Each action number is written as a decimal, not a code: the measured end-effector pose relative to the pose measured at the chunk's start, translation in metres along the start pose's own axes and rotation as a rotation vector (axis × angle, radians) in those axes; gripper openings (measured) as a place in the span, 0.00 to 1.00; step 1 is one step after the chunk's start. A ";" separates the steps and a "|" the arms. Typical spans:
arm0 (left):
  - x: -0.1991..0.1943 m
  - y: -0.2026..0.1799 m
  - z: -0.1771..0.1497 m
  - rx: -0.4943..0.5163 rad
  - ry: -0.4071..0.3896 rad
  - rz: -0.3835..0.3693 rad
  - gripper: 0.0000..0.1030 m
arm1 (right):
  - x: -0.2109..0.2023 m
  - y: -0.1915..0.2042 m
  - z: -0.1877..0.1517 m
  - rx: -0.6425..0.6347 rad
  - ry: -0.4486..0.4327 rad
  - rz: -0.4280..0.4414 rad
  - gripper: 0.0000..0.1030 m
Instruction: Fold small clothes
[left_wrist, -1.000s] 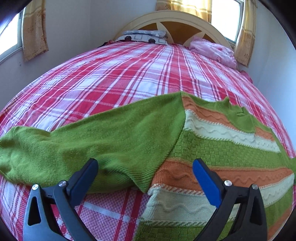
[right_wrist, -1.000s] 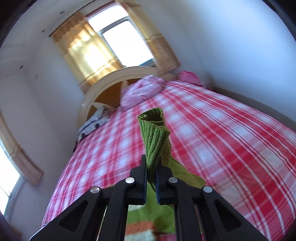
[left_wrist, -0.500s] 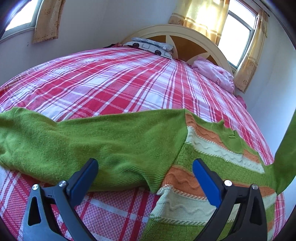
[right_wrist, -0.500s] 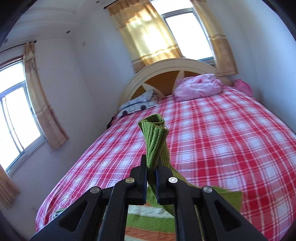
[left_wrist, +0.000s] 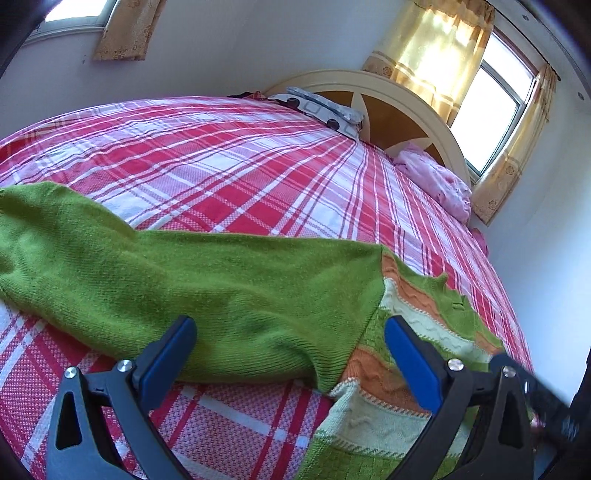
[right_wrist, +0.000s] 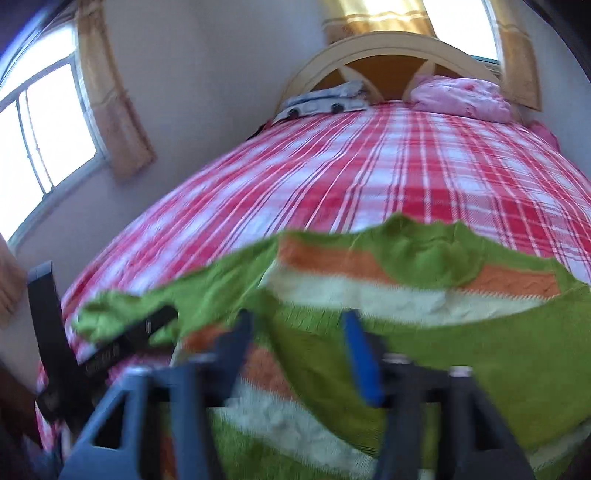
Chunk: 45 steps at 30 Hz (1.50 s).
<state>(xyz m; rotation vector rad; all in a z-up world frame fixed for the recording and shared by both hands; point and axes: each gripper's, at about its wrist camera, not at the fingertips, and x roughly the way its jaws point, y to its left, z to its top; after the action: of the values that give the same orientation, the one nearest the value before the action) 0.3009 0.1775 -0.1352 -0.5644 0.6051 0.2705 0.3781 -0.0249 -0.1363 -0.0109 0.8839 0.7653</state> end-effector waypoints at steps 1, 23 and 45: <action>0.001 -0.001 0.000 0.007 0.009 -0.007 1.00 | -0.004 0.000 -0.006 -0.014 -0.004 0.015 0.61; 0.008 -0.106 -0.042 0.447 0.241 -0.081 0.55 | -0.101 -0.015 -0.095 -0.281 -0.189 -0.293 0.68; -0.022 -0.099 -0.005 0.425 0.165 -0.194 0.07 | -0.115 -0.022 -0.101 -0.234 -0.278 -0.314 0.75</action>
<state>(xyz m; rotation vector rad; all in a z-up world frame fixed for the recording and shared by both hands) 0.3209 0.0917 -0.0842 -0.2321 0.7378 -0.0903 0.2768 -0.1414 -0.1282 -0.2399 0.5087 0.5550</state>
